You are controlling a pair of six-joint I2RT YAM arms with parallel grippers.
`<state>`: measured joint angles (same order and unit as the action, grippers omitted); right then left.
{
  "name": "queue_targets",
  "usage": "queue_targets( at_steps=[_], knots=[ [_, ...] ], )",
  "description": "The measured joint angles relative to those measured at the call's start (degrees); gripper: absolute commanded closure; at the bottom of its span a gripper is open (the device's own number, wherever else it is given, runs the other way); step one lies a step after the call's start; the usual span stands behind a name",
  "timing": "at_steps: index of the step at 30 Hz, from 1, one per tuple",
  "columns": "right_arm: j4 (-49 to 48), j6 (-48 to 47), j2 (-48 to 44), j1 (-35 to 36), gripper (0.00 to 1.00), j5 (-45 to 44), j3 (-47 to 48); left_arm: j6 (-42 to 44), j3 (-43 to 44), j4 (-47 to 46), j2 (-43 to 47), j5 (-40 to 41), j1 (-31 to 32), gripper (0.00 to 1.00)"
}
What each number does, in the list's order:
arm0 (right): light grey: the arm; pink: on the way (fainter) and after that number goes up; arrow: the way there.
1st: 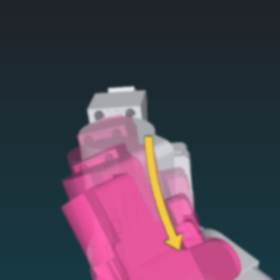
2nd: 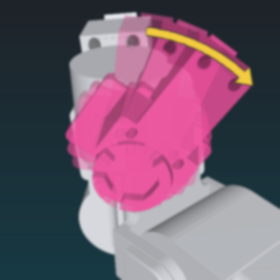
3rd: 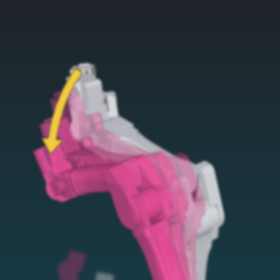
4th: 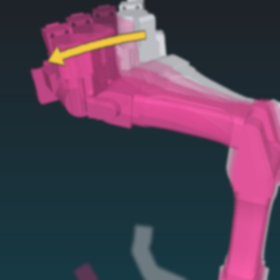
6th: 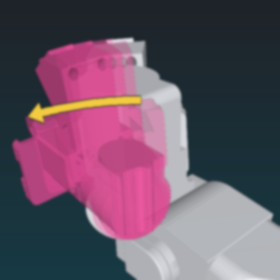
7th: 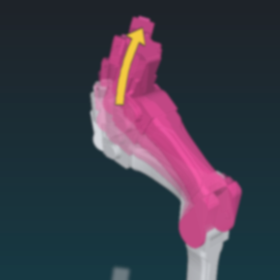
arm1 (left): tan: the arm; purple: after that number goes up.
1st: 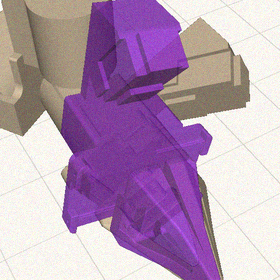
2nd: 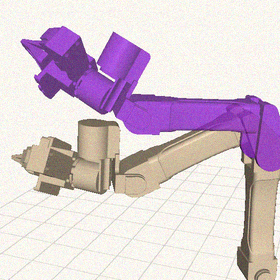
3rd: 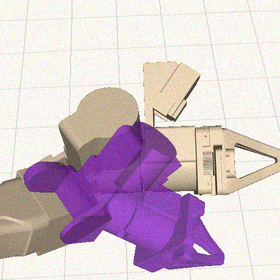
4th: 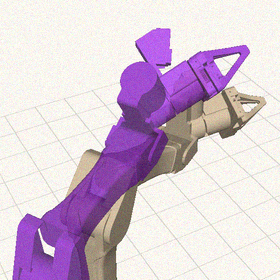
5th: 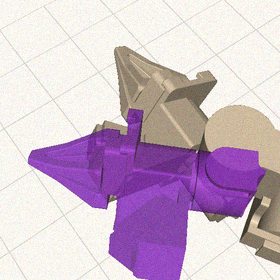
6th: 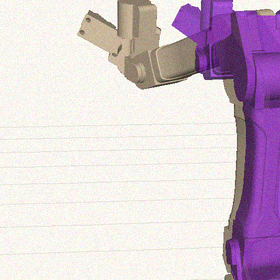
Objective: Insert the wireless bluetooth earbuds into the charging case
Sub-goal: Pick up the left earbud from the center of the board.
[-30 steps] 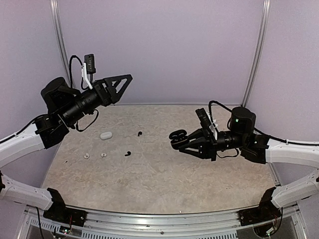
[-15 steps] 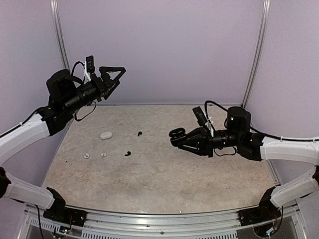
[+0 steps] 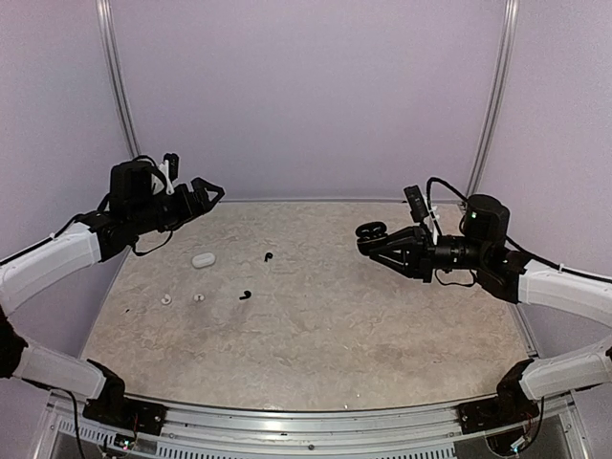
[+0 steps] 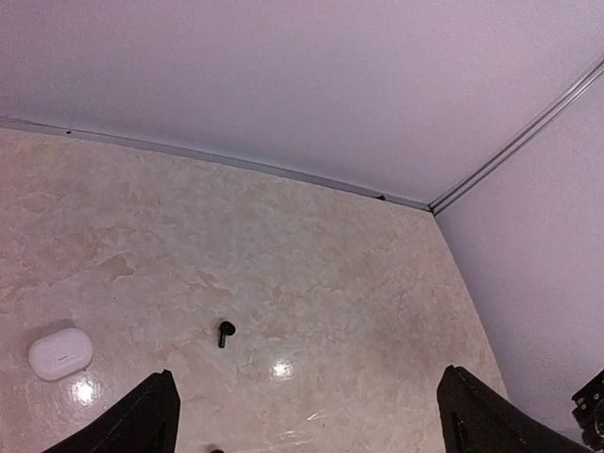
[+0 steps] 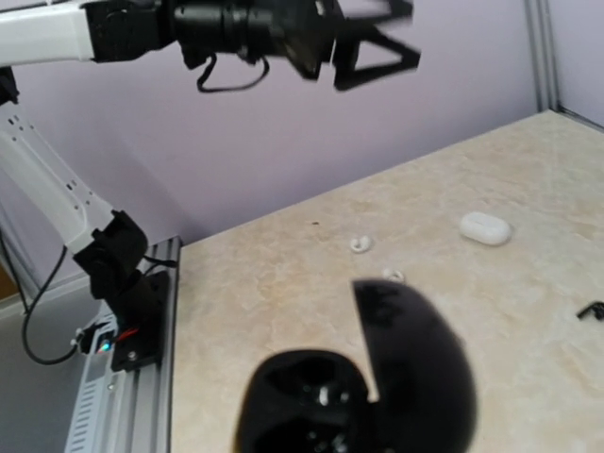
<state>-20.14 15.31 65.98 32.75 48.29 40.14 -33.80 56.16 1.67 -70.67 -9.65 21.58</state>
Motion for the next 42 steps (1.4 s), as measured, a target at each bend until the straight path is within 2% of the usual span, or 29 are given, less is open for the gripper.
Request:
queue_targets(
  at_steps=[7, 13, 17, 23, 29, 42],
  knots=[
    [3.56, -0.87, -0.26, -1.53, 0.98, -0.98, -1.16, 9.05, 2.29, 5.95, -10.97, 2.80, 1.92, 0.23],
    [4.07, -0.85, -1.31, -1.68, 0.98, -1.62, -3.69, 15.89, 15.32, 13.35, -24.13, 5.25, 5.84, 0.38],
    [4.09, -0.85, -1.70, -1.70, 0.98, -1.55, -4.28, 19.32, 19.23, 17.75, -28.00, 5.51, 8.04, 0.40],
    [4.85, -1.18, -1.79, -1.70, 0.98, -1.53, -4.55, 25.88, 21.46, 29.64, -30.69, 5.86, 9.38, 0.43],
    [4.94, -1.33, -1.75, -1.70, 0.98, -1.36, -4.63, 32.02, 27.50, 38.01, -36.72, 9.07, 10.60, 0.46],
    [5.51, -1.29, -1.77, -1.70, 0.98, -0.48, -5.33, 38.86, 30.58, 44.76, -45.68, 10.56, 12.63, 0.54]
  ],
)
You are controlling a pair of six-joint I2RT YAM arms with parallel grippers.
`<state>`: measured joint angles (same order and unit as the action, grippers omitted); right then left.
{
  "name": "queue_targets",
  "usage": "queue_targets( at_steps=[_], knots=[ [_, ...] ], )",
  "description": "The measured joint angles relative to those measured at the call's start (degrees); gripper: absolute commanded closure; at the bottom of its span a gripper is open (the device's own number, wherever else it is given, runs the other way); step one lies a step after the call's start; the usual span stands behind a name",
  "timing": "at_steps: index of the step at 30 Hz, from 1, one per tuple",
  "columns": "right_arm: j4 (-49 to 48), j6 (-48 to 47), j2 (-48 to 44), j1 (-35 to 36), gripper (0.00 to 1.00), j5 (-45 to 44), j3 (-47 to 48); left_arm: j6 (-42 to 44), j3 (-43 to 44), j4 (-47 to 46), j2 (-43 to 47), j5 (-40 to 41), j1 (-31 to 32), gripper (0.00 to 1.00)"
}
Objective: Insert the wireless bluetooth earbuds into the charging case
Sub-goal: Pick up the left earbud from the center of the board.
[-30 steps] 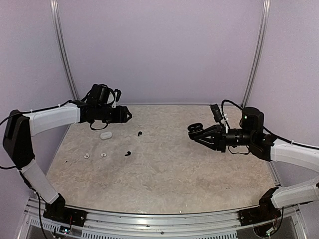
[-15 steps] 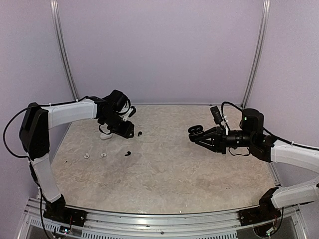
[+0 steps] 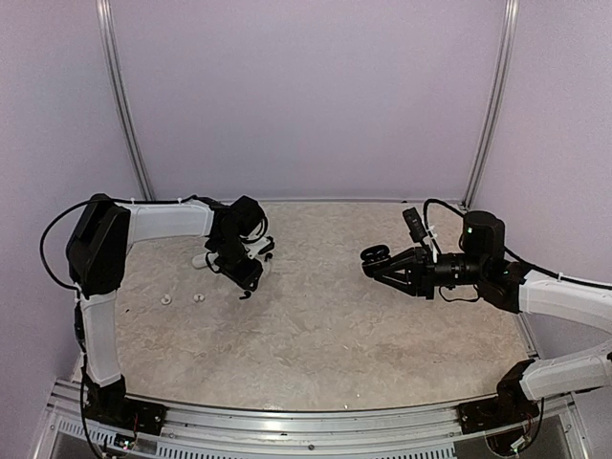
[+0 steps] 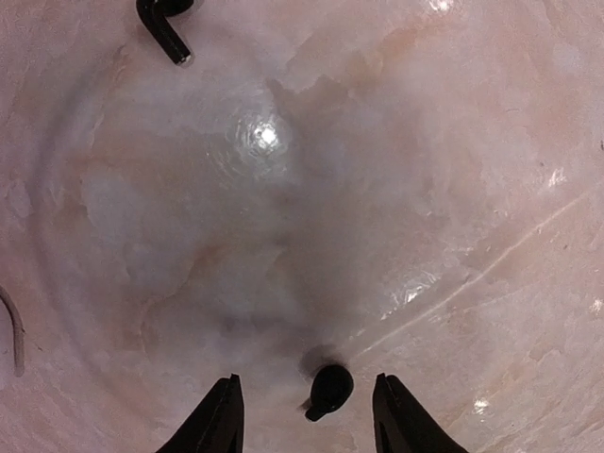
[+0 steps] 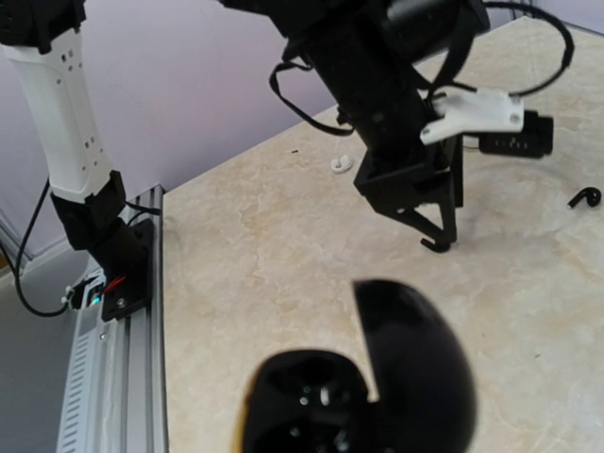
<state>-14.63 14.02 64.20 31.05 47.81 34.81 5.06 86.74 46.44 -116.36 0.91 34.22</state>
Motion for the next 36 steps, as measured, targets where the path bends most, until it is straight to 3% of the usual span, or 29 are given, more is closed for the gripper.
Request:
queue_targets(
  at_steps=[13, 28, 36],
  knots=[
    [0.00, 0.02, 0.00, 0.00, 0.98, 0.20, -0.02, 1.66, 0.00, 0.72, -2.43, 0.59, 0.48, 0.65],
    [-0.07, -0.02, -0.04, 0.00, 0.99, -0.02, -0.13, 1.31, -0.42, 0.22, -3.19, -0.76, 1.90, 0.87],
    [-5.27, -0.07, -0.81, 0.00, 1.00, -1.42, -1.75, -3.37, -9.05, -11.13, 9.07, -6.99, 3.34, 0.86]
  ],
)
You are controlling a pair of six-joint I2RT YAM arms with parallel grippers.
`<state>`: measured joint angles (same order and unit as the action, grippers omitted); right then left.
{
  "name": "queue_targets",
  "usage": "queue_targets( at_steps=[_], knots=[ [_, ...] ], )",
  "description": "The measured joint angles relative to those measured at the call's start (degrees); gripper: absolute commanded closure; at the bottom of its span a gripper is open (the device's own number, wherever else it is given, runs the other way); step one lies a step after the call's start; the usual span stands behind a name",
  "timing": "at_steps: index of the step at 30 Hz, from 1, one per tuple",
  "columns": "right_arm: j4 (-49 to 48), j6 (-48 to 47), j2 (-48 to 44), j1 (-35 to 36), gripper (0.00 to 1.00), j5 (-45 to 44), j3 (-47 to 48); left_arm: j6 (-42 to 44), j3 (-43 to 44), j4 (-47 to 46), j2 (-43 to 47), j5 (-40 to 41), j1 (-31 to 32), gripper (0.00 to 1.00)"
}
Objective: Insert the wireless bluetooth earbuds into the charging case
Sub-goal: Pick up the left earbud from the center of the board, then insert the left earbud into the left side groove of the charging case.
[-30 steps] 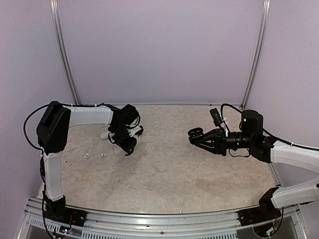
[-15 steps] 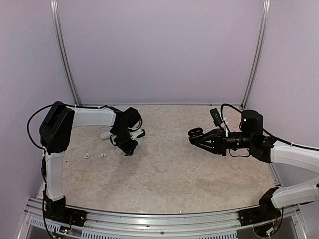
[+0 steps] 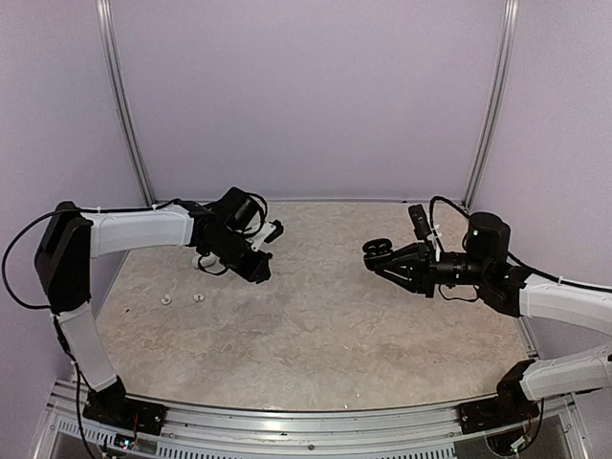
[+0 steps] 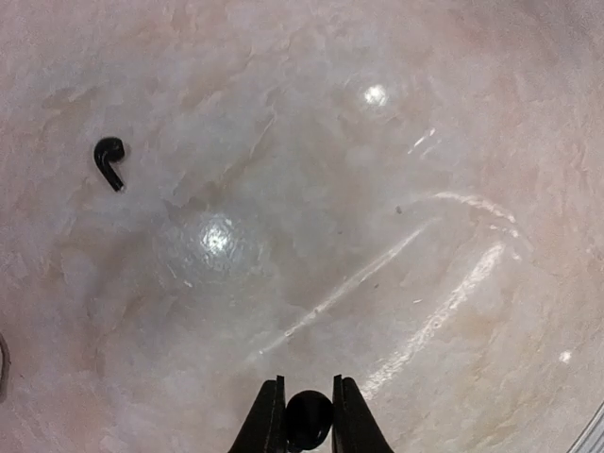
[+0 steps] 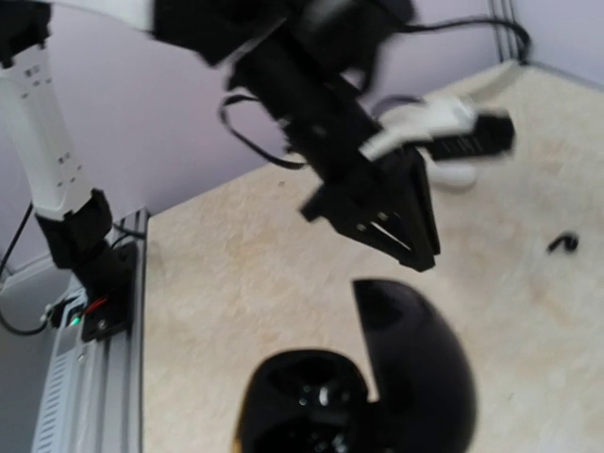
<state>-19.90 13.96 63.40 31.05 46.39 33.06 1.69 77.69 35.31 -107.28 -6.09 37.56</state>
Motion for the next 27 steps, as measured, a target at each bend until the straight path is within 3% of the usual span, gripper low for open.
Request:
queue_targets(
  at_steps=[8, 13, 20, 27],
  knots=[
    [-11.58, -1.51, 0.02, 1.62, 1.00, -1.99, -1.31, -7.48, -10.34, -25.46, 20.46, -5.79, 5.99, 0.87],
    [-17.75, -4.74, 0.04, 4.87, 1.00, -4.07, -2.34, -11.17, -17.79, -42.14, 28.15, -6.05, 11.28, 0.87],
    [-24.92, -9.73, 0.39, 10.21, 1.00, -9.42, -3.80, -12.35, -24.74, -61.88, 31.41, -2.40, 21.55, 0.87],
    [-31.04, -13.35, 1.64, 13.99, 1.00, -13.35, -4.00, -11.47, -27.89, -75.30, 31.15, -0.94, 25.51, 0.87]
  ],
)
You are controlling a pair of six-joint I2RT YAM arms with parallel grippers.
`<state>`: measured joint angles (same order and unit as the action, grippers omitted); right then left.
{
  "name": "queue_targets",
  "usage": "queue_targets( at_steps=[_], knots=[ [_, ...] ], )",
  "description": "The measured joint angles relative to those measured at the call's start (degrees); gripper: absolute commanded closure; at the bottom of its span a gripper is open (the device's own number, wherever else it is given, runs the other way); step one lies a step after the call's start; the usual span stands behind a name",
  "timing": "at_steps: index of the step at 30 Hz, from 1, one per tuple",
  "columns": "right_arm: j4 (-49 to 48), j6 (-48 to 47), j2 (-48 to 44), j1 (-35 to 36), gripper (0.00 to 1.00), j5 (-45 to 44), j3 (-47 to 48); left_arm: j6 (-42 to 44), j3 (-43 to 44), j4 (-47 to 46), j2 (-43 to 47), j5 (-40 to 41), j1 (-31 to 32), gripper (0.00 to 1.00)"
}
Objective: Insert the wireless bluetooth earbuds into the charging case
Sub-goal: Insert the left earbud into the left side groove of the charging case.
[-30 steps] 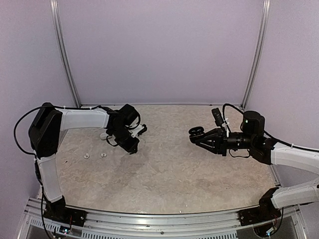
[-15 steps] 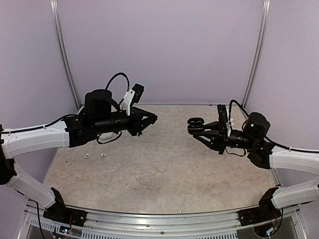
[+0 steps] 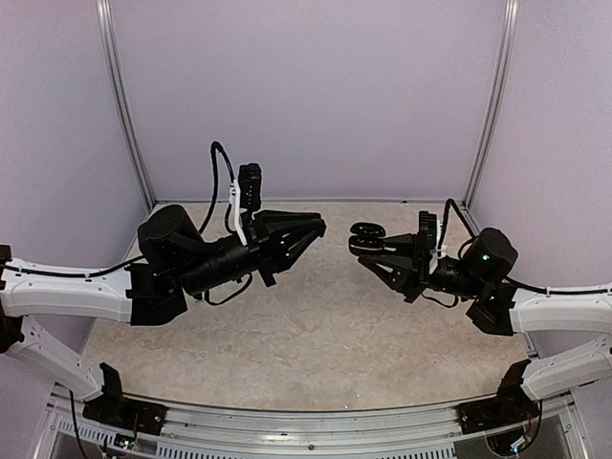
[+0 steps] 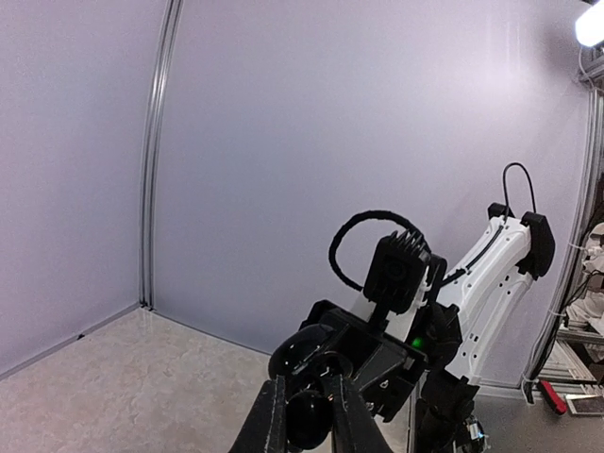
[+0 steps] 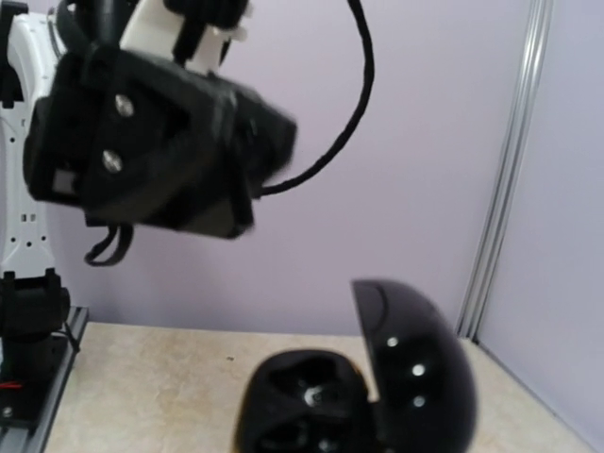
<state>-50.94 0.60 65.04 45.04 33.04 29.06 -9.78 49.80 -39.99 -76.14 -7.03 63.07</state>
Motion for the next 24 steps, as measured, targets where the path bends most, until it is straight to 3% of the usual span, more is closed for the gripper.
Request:
queue_targets(
  at_steps=[7, 24],
  knots=[
    [-3.43, -2.62, 2.16, 3.28, 1.00, -1.88, 0.00, 1.88, 0.00, -6.69, -1.75, -0.11, 2.82, 0.88],
    [-6.01, -4.37, 3.04, 6.45, 1.00, -2.91, 0.02, 2.54, 0.00, -9.75, -4.87, -1.70, 3.21, 0.88]
  ],
)
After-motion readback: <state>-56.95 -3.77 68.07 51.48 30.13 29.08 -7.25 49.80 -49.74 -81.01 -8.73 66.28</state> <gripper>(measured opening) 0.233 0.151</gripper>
